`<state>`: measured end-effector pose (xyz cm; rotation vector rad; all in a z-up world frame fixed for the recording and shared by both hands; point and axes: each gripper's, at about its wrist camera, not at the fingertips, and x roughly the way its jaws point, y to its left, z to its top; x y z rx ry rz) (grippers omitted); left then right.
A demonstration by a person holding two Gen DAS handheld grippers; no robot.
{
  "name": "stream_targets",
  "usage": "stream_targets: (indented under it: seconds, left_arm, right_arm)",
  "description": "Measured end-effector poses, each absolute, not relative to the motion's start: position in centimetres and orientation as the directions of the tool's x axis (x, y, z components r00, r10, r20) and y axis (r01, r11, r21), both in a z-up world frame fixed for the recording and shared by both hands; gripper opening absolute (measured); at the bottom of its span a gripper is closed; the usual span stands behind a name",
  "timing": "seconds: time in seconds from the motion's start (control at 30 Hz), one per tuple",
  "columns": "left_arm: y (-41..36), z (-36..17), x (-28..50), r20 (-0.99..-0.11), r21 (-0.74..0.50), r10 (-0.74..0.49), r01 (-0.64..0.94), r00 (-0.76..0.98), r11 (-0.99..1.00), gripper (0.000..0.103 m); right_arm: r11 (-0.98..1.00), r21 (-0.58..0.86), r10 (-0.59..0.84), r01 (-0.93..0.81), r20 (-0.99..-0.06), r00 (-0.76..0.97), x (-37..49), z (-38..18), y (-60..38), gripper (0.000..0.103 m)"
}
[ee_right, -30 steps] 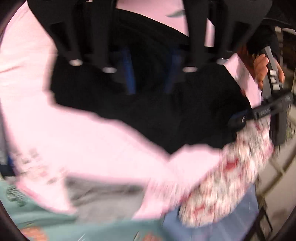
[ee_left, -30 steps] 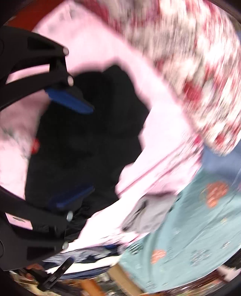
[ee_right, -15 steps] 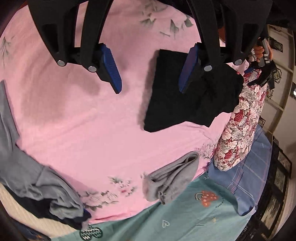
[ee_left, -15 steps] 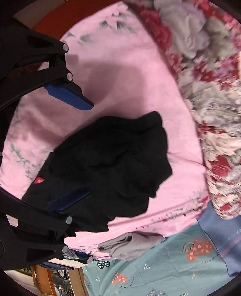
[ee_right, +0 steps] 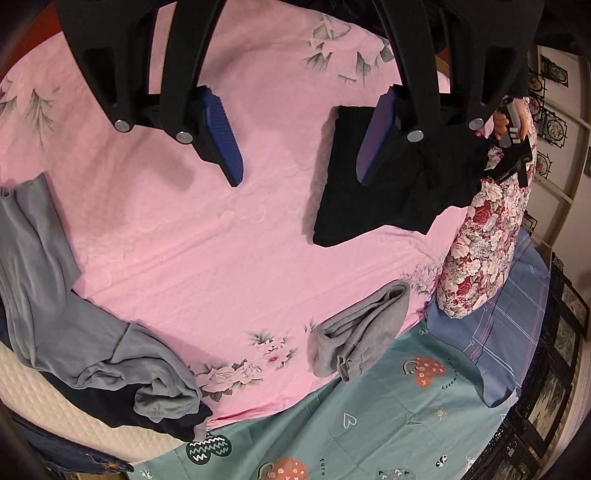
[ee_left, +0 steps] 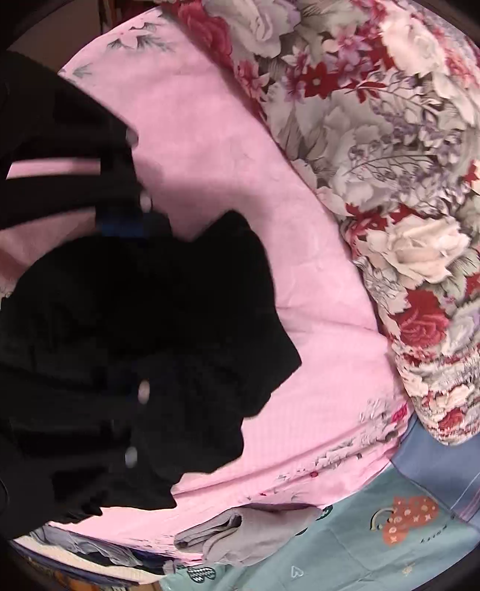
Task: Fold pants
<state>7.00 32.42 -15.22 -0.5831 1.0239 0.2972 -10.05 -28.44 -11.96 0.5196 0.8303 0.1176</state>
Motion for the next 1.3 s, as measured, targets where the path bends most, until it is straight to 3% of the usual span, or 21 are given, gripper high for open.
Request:
stream_targets:
  seconds: [0.03, 0.17, 0.33, 0.43, 0.6, 0.67, 0.7, 0.83, 1.03, 1.17, 1.3]
  left_arm:
    - [32.5, -14.8, 6.5, -0.852, -0.341, -0.043, -0.490, 0.522, 0.802, 0.032]
    - [31.6, -11.4, 3.8, -0.744, -0.487, -0.136, -0.393, 0.654, 0.780, 0.030]
    - [28.9, -7.6, 2.1, -0.633, -0.585, -0.256, -0.235, 0.731, 0.776, 0.030]
    - [27.3, -7.4, 2.6, -0.616, -0.615, -0.320, -0.186, 0.720, 0.766, 0.029]
    - [26.2, -8.0, 3.2, -0.635, -0.604, -0.327, -0.185, 0.700, 0.775, 0.028]
    - [26.5, -8.1, 2.8, -0.632, -0.604, -0.322, -0.187, 0.705, 0.775, 0.027]
    - [26.9, -8.2, 2.8, -0.629, -0.605, -0.318, -0.190, 0.710, 0.773, 0.027]
    - [27.9, -8.4, 3.1, -0.623, -0.613, -0.318, -0.193, 0.715, 0.766, 0.026]
    - [28.3, -7.7, 3.3, -0.603, -0.639, -0.343, -0.180, 0.720, 0.748, 0.025]
    - [25.3, -5.0, 2.9, -0.583, -0.605, -0.352, -0.102, 0.732, 0.790, 0.025]
    - [18.6, -2.0, 2.7, -0.560, -0.551, -0.407, 0.043, 0.721, 0.834, 0.025]
  right_arm:
    - [0.872, 0.479, 0.293, 0.104, -0.679, 0.673, -10.0, -12.0, -28.3, 0.065]
    - [0.885, 0.457, 0.297, 0.092, -0.704, 0.645, -8.5, -11.6, -27.0, 0.065]
    - [0.903, 0.419, 0.395, -0.097, -0.719, 0.572, -4.4, -9.2, -20.8, 0.065]
    - [0.890, 0.402, 0.454, -0.214, -0.756, 0.471, -1.5, -9.4, -14.9, 0.065]
    - [0.820, 0.433, 0.549, -0.375, -0.781, 0.299, 3.9, -11.1, -3.3, 0.064]
    - [0.818, 0.416, 0.534, -0.397, -0.805, 0.259, 5.9, -12.3, 0.5, 0.047]
    - [0.819, 0.410, 0.525, -0.401, -0.818, 0.235, 6.6, -12.9, 1.9, 0.032]
    - [0.837, 0.366, 0.468, -0.407, -0.864, 0.186, 8.1, -15.6, 6.1, 0.022]
    - [0.857, 0.307, 0.406, -0.413, -0.897, 0.176, 8.5, -17.3, 7.6, 0.021]
    - [0.820, 0.431, 0.535, -0.377, -0.811, 0.236, 8.0, -12.4, 3.4, 0.021]
    - [0.819, 0.481, 0.571, -0.313, -0.739, 0.357, 6.6, -7.8, -4.2, 0.022]
